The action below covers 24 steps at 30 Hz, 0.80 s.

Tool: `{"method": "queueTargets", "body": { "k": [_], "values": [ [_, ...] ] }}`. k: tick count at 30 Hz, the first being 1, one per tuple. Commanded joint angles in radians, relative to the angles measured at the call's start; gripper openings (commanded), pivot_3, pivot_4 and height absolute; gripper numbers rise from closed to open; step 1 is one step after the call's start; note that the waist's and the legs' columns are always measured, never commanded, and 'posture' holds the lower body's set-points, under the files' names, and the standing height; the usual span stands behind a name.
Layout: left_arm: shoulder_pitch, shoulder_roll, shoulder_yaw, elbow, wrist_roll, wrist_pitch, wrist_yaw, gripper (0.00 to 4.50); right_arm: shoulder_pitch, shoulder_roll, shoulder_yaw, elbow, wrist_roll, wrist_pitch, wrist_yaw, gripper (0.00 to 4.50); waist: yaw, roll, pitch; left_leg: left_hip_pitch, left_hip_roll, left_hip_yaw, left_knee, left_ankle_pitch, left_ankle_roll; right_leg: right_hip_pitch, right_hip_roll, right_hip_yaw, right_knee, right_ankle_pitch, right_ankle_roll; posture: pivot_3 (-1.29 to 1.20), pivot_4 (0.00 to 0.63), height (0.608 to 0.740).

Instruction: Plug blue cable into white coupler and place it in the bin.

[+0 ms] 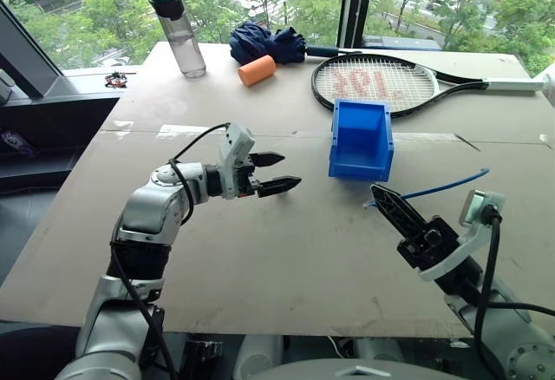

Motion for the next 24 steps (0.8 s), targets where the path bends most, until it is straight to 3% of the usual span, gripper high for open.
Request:
{"method": "queueTargets", "body": {
  "k": [1, 8, 10, 16, 18, 20, 24],
  "values": [
    [0.035, -0.024, -0.051, 0.000, 0.088, -0.163, 0.023, 4.44, -0.020, -0.006, 0.010, -0.001, -0.012, 0.001, 0.021, 0.00, 0.007, 0.000, 0.000, 0.000, 0.000, 0.000, 0.000, 0.000, 0.000, 0.000, 0.000, 0.000, 0.000, 0.000, 0.000, 0.00, 0.150, 0.740],
    [0.034, -0.112, -0.085, 0.109, 0.183, -0.250, 0.139, 4.44, -0.001, -0.024, 0.002, -0.014, -0.033, 0.002, 0.022, 0.00, 0.013, -0.001, 0.000, -0.001, -0.001, 0.001, 0.001, 0.000, 0.000, 0.000, -0.001, 0.000, 0.000, 0.000, 0.001, 0.00, 0.150, 0.740],
    [0.025, -0.127, -0.085, 0.155, 0.203, -0.260, 0.160, 3.93, 0.008, -0.026, 0.008, -0.023, -0.048, 0.001, 0.018, 0.00, 0.012, -0.001, 0.000, -0.001, -0.001, 0.001, 0.001, 0.000, 0.000, 0.000, -0.001, 0.000, 0.000, 0.001, 0.002, 0.00, 0.150, 0.740],
    [0.017, -0.151, -0.084, 0.182, 0.214, -0.252, 0.175, 1.18, 0.021, -0.041, 0.019, -0.037, -0.114, 0.003, 0.025, 0.00, 0.011, -0.001, -0.001, -0.001, -0.001, 0.002, 0.001, 0.000, 0.000, 0.000, 0.000, -0.001, 0.000, 0.002, 0.004, 0.00, 0.150, 0.740],
    [0.025, -0.164, -0.075, 0.175, 0.200, -0.235, 0.177, 0.56, -0.007, -0.043, 0.034, -0.022, -0.177, 0.005, 0.026, 0.00, 0.012, -0.001, -0.001, -0.001, -0.001, 0.001, 0.001, 0.000, 0.000, 0.000, 0.000, -0.001, 0.000, 0.002, 0.004, 0.00, 0.150, 0.740],
    [0.031, -0.169, -0.069, 0.166, 0.187, -0.231, 0.167, 0.60, -0.031, -0.042, 0.048, -0.008, -0.218, 0.009, 0.024, 0.00, 0.013, -0.001, -0.001, -0.001, -0.001, 0.001, 0.001, 0.000, 0.000, 0.000, 0.000, -0.001, 0.000, 0.002, 0.004, 0.00, 0.150, 0.740],
    [0.009, -0.154, -0.107, 0.125, 0.108, -0.233, -0.024, 0.60, -0.198, -0.104, 0.110, 0.078, -0.365, 0.067, 0.091, 0.00, 0.010, -0.001, 0.000, -0.001, -0.001, 0.002, 0.002, 0.000, 0.000, 0.000, 0.000, -0.001, 0.000, 0.002, 0.004, 0.00, 0.150, 0.740]
  ]
}}
